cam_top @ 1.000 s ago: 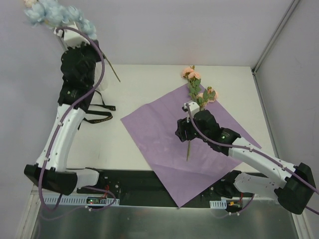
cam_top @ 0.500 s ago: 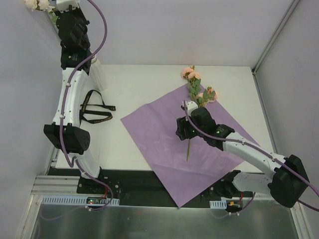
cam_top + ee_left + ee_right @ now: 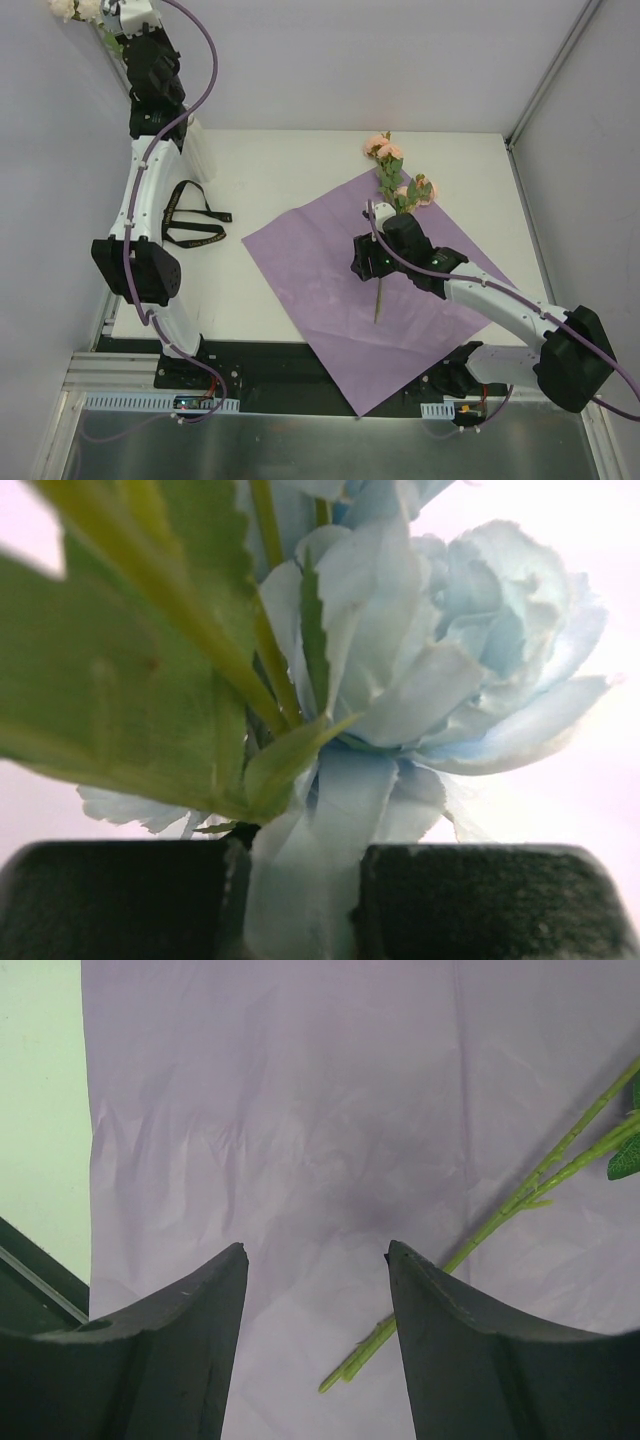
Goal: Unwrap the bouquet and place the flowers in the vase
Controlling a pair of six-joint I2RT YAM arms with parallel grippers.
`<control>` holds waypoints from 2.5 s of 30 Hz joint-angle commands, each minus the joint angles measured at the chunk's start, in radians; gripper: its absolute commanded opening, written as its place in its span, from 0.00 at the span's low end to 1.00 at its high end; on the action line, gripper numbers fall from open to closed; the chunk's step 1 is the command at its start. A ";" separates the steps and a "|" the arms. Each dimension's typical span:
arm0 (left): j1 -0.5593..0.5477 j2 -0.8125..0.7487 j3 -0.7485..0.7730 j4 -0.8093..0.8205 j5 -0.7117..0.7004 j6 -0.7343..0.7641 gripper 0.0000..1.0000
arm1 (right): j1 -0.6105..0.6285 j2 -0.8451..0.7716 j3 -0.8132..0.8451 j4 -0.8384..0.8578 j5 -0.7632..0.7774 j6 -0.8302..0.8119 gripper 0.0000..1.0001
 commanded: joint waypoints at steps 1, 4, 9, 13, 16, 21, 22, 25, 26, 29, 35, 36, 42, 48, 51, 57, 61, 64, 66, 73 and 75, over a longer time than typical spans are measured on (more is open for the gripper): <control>0.013 -0.001 -0.115 0.113 -0.036 -0.035 0.00 | -0.009 -0.002 0.039 0.030 -0.016 0.012 0.61; 0.016 0.019 -0.171 0.119 -0.082 -0.054 0.00 | -0.007 -0.007 0.038 0.027 -0.019 0.012 0.61; 0.019 0.038 -0.260 0.145 -0.129 -0.080 0.12 | -0.010 -0.021 0.029 0.021 -0.017 0.012 0.61; 0.019 0.044 -0.286 0.145 -0.121 -0.080 0.40 | -0.013 -0.024 0.030 0.017 -0.022 0.012 0.61; 0.019 0.035 -0.280 0.101 -0.087 -0.077 0.79 | -0.012 -0.036 0.028 0.010 -0.025 0.012 0.61; 0.019 -0.057 -0.278 -0.055 -0.061 -0.165 0.99 | -0.013 -0.053 0.048 -0.034 -0.026 0.040 0.61; 0.019 -0.082 -0.290 -0.130 -0.054 -0.196 0.99 | -0.013 -0.056 0.053 -0.043 -0.026 0.045 0.61; 0.017 -0.232 -0.424 -0.225 0.023 -0.352 0.99 | -0.013 -0.041 0.091 -0.111 -0.019 0.058 0.62; 0.017 -0.279 -0.477 -0.232 0.057 -0.395 0.99 | -0.013 -0.019 0.117 -0.132 -0.014 0.064 0.62; 0.019 -0.474 -0.689 -0.234 0.218 -0.553 0.99 | -0.013 0.025 0.148 -0.206 -0.010 0.087 0.62; 0.019 -0.787 -0.994 -0.230 0.623 -0.755 0.99 | -0.019 0.104 0.194 -0.330 0.074 0.154 0.63; 0.017 -0.836 -1.055 -0.229 0.681 -0.802 0.99 | -0.028 0.110 0.196 -0.364 0.107 0.169 0.63; -0.047 -0.919 -1.249 -0.226 1.069 -0.818 0.94 | -0.127 0.116 0.170 -0.369 0.135 0.225 0.56; -0.340 -1.021 -1.454 -0.226 0.978 -0.790 0.94 | -0.194 0.162 0.194 -0.342 0.127 0.196 0.42; -0.493 -1.050 -1.543 -0.209 0.909 -0.839 0.94 | -0.216 0.183 0.234 -0.339 0.145 0.180 0.41; -0.746 -1.027 -1.624 -0.142 0.752 -0.927 0.94 | -0.288 0.297 0.395 -0.338 0.141 0.171 0.40; -0.828 -0.958 -1.595 -0.119 0.721 -0.944 0.95 | -0.312 0.416 0.484 -0.336 0.112 0.163 0.40; -0.869 -0.910 -1.553 -0.109 0.709 -0.936 0.95 | -0.320 0.492 0.522 -0.336 0.089 0.162 0.35; -0.882 -0.880 -1.529 -0.109 0.706 -0.927 0.95 | -0.318 0.537 0.524 -0.323 0.075 0.165 0.32; -0.889 -0.837 -1.505 -0.108 0.715 -0.913 0.95 | -0.318 0.604 0.489 -0.284 0.084 0.168 0.32; -0.889 -0.834 -1.507 -0.106 0.712 -0.911 0.95 | -0.318 0.619 0.484 -0.280 0.090 0.162 0.32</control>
